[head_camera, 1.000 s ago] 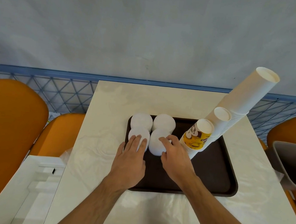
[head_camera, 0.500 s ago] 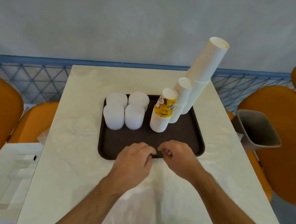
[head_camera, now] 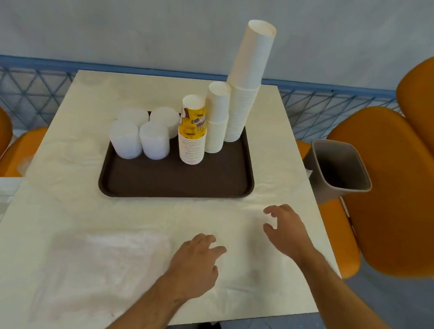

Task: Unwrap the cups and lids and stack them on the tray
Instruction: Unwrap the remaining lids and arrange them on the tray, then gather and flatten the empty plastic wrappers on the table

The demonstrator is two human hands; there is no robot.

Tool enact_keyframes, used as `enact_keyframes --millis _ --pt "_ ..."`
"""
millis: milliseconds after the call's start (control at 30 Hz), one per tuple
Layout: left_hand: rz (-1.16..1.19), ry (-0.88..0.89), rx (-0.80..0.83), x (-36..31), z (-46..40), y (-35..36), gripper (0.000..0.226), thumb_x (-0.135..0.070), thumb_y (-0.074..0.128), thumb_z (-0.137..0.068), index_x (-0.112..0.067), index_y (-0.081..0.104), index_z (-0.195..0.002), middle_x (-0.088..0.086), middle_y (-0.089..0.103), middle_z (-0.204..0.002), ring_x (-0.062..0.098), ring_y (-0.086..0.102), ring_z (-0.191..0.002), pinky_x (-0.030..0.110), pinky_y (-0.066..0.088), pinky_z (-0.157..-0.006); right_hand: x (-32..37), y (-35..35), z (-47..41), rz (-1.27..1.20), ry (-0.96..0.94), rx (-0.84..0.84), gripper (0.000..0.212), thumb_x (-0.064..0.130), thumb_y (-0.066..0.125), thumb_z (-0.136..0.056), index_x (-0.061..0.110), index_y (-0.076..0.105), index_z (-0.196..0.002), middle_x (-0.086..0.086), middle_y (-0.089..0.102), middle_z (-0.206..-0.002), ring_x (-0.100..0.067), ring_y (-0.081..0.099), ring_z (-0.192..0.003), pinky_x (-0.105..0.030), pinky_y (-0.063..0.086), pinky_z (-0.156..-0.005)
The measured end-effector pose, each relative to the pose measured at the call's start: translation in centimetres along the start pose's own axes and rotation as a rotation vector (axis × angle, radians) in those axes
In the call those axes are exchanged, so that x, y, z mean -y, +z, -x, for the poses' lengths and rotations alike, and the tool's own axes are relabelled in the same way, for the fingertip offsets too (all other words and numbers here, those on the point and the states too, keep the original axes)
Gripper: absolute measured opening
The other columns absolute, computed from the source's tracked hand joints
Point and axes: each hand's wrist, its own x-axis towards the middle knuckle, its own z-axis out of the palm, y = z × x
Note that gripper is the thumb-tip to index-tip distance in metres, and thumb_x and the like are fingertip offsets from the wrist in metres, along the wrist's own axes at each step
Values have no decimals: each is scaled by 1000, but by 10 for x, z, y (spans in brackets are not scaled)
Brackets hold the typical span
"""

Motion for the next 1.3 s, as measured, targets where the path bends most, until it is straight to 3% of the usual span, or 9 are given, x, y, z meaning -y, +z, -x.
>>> enact_keyframes --millis 200,433,667,767,967,1067,1133,1200,1300 --pt "-87 -53 144 -5 -11 18 54 -30 37 -104 -30 21 -156 2 2 -167 23 7 -152 39 12 -121 -23 -7 -25 50 79 106 61 33 68 -94 21 43 -149 -4 41 -156 -32 40 -139 -46 39 -115" --pt "-175 -55 207 -6 -15 15 53 -30 37 -104 -30 26 -155 3 1 -167 25 12 -150 43 19 -120 -29 -7 -46 110 81 170 50 37 74 -90 23 55 -134 -3 60 -135 -24 57 -117 -37 47 -105" --pt "-180 -50 217 -5 -18 13 52 -31 39 -103 -31 28 -154 3 6 -166 25 17 -149 43 20 -119 -33 -10 -53 35 56 198 35 29 73 -92 14 67 -123 -5 64 -125 -17 55 -99 -28 47 -95" --pt "-50 -54 178 -3 -19 7 54 -32 41 -103 -33 26 -154 1 14 -165 21 20 -149 40 18 -121 -30 -17 -45 -43 -1 185 24 26 71 -94 14 69 -115 -4 65 -119 -19 59 -100 -25 48 -90" --pt "149 13 -218 6 -52 -46 85 -38 68 -88 -30 17 -156 -5 23 -162 14 18 -149 33 19 -120 0 -54 -14 -77 -267 236 19 23 65 -98 20 73 -115 4 71 -115 -10 62 -98 -4 40 -80" --pt "145 84 -103 8 -70 -82 93 -45 78 -78 -36 25 -154 -9 31 -158 13 20 -149 41 21 -120 27 -89 1 -50 -346 296 19 24 65 -97 24 73 -115 9 69 -113 -9 61 -99 -5 42 -81" --pt "194 104 21 6 -75 -99 66 -47 77 -79 -36 53 -139 -8 59 -137 12 47 -132 37 37 -109 41 -110 8 -56 -385 273 19 26 66 -97 27 72 -115 12 68 -112 -10 61 -101 -6 43 -82" --pt "349 91 80 3 -74 -111 23 -43 76 -83 -27 76 -99 -7 74 -91 12 66 -87 31 49 -80 48 -126 11 -115 -414 218 19 31 66 -96 32 70 -114 15 68 -113 -9 63 -103 -10 47 -84" --pt "665 65 60 -2 -65 -122 21 -32 72 -89 -13 79 -83 2 77 -81 12 69 -74 25 51 -75 28 -140 11 -383 -325 95 37 53 67 -89 38 60 -122 17 65 -120 -4 62 -110 -22 51 -95"
